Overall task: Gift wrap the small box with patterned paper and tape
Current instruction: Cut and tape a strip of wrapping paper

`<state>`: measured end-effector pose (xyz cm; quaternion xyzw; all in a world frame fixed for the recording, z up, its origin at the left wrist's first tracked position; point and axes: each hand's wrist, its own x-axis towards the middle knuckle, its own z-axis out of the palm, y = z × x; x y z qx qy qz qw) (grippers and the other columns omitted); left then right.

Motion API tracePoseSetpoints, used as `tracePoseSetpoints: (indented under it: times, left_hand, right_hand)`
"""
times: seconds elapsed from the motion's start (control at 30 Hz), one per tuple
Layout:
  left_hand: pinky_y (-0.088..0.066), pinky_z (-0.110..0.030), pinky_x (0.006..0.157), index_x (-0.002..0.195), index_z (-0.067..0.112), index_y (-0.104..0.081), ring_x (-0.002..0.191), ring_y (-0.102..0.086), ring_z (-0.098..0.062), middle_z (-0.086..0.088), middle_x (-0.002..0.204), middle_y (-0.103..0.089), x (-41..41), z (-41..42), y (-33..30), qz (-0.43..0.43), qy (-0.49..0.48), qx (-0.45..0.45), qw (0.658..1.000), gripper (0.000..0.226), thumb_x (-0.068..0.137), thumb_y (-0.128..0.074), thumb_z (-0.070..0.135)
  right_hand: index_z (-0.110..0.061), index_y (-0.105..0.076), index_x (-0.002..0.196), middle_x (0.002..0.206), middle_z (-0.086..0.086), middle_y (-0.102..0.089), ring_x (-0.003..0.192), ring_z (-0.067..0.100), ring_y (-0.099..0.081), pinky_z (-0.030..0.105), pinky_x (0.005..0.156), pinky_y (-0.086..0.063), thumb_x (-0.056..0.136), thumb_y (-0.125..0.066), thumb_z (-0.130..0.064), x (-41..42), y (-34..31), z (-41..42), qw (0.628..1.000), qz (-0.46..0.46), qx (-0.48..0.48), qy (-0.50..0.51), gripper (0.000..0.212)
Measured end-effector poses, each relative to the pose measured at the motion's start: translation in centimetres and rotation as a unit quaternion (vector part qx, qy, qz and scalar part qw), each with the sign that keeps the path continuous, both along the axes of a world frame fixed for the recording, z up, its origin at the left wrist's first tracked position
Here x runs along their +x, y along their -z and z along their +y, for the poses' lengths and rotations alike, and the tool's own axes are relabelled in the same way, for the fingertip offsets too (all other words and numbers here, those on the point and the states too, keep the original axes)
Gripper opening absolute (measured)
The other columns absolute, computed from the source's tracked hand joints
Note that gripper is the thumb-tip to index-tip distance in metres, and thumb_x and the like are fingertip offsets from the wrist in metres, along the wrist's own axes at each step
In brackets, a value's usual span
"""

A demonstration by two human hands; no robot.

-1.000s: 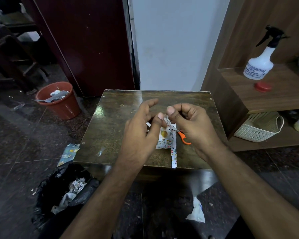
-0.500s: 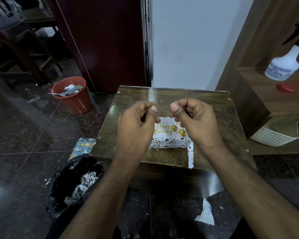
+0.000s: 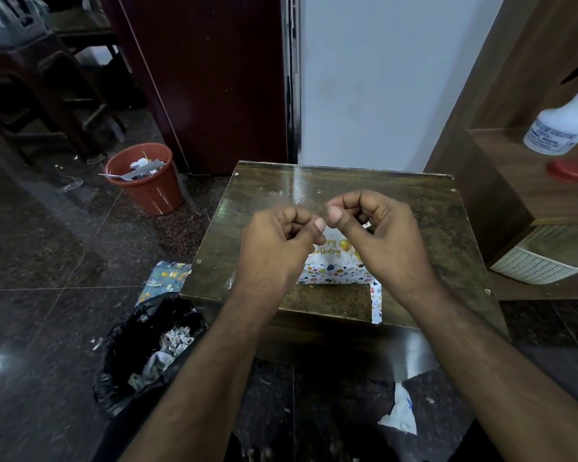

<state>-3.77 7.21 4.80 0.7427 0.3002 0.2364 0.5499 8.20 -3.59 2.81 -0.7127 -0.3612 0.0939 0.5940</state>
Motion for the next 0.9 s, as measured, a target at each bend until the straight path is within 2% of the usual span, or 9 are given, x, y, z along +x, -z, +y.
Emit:
tracePoseSetpoints:
  times: [0.13, 0.3, 0.37, 0.47, 0.53, 0.6, 0.63, 0.77, 0.9]
  left_hand:
    - [-0.048, -0.011, 0.058, 0.085, 0.019, -0.074, 0.064, -0.068, -0.001, 0.004, 0.074, -0.077, 0.0, 0.0, 0.0, 0.011, -0.007, 0.013, 1.0, 0.013, 0.097, -0.071, 0.023]
    - [-0.055, -0.022, 0.062, 0.083, 0.022, -0.073, 0.066, -0.07, -0.011, 0.004, 0.074, -0.077, 0.1, -0.1, -0.1, 0.012, -0.009, 0.025, 1.0, 0.015, 0.097, -0.071, 0.024]
    - [-0.055, -0.026, 0.061, 0.084, 0.021, -0.074, 0.065, -0.069, -0.011, 0.003, 0.074, -0.077, 0.1, 0.0, 0.0, 0.011, -0.02, 0.019, 1.0, 0.014, 0.097, -0.071, 0.024]
    - [-0.052, -0.019, 0.058, 0.086, 0.019, -0.074, 0.064, -0.068, -0.005, 0.001, 0.075, -0.077, 0.0, 0.4, 0.0, 0.01, -0.029, 0.007, 0.999, 0.012, 0.097, -0.071, 0.024]
    - [-0.051, -0.016, 0.057, 0.087, 0.018, -0.074, 0.063, -0.067, -0.003, 0.001, 0.075, -0.077, -0.1, 0.5, 0.0, 0.011, -0.032, 0.004, 0.999, 0.012, 0.097, -0.071, 0.024]
    - [-0.053, -0.02, 0.057, 0.087, 0.019, -0.073, 0.063, -0.067, -0.006, 0.001, 0.074, -0.077, -0.1, 0.7, 0.1, 0.012, -0.032, 0.006, 0.999, 0.012, 0.097, -0.07, 0.024]
    - [-0.054, -0.023, 0.059, 0.087, 0.02, -0.073, 0.064, -0.067, -0.008, 0.002, 0.074, -0.077, -0.1, 0.9, 0.2, 0.014, -0.033, 0.012, 0.999, 0.012, 0.097, -0.07, 0.024]
    - [-0.053, -0.023, 0.057, 0.084, 0.019, -0.073, 0.058, -0.066, -0.003, 0.004, 0.07, -0.076, -0.1, 1.2, 0.5, 0.031, -0.043, 0.045, 0.998, 0.014, 0.097, -0.07, 0.024]
    - [-0.056, -0.024, 0.056, 0.087, 0.022, -0.075, 0.063, -0.072, -0.017, 0.005, 0.071, -0.076, 0.0, 1.3, 0.7, 0.049, -0.076, 0.045, 0.995, 0.016, 0.1, -0.066, 0.023]
  right_hand:
    - [-0.02, -0.074, 0.109, 0.084, -0.003, -0.076, 0.075, 0.001, -0.065, 0.026, 0.073, -0.056, 0.092, -0.078, -0.022, 0.1, 0.2, -0.1, 1.0, 0.022, -0.016, -0.005, 0.017]
    - [-0.013, -0.078, 0.101, 0.084, 0.003, -0.078, 0.077, 0.006, -0.072, 0.015, 0.068, -0.052, 0.089, -0.081, -0.024, 0.0, 0.1, 0.0, 0.997, 0.082, -0.013, -0.007, 0.016]
    - [-0.012, -0.078, 0.097, 0.083, 0.005, -0.077, 0.076, 0.008, -0.072, 0.016, 0.068, -0.053, 0.089, -0.08, -0.024, -0.1, 0.2, 0.1, 0.996, 0.091, -0.008, -0.013, 0.015]
    - [-0.015, -0.078, 0.094, 0.085, 0.013, -0.075, 0.075, 0.021, -0.068, 0.026, 0.067, -0.058, 0.092, -0.078, -0.027, -0.3, 0.2, 0.5, 0.997, 0.081, -0.012, -0.008, 0.013]
    - [-0.017, -0.077, 0.094, 0.086, 0.009, -0.074, 0.075, 0.015, -0.066, 0.027, 0.072, -0.056, 0.094, -0.075, -0.028, -0.3, 0.2, 0.8, 0.998, 0.058, -0.028, -0.006, 0.012]
    - [-0.02, -0.074, 0.092, 0.084, -0.002, -0.073, 0.076, 0.001, -0.063, 0.016, 0.068, -0.05, 0.098, -0.069, -0.03, -0.3, 0.2, 1.0, 0.999, 0.014, -0.051, -0.004, 0.013]
    - [-0.021, -0.072, 0.091, 0.084, -0.006, -0.071, 0.079, 0.001, -0.062, 0.013, 0.068, -0.047, 0.1, -0.066, -0.03, -0.3, 0.3, 1.1, 0.998, -0.016, -0.064, -0.002, 0.014]
    - [-0.017, -0.068, 0.097, 0.088, -0.011, -0.059, 0.088, 0.012, -0.052, 0.022, 0.072, -0.037, 0.106, -0.054, -0.032, 0.0, 1.0, 1.6, 0.977, -0.17, -0.126, 0.005, 0.022]
    - [-0.015, -0.063, 0.103, 0.096, -0.009, -0.055, 0.093, 0.014, -0.048, 0.032, 0.075, -0.037, 0.108, -0.046, -0.034, 0.1, 1.0, 2.4, 0.962, -0.213, -0.173, 0.004, 0.026]
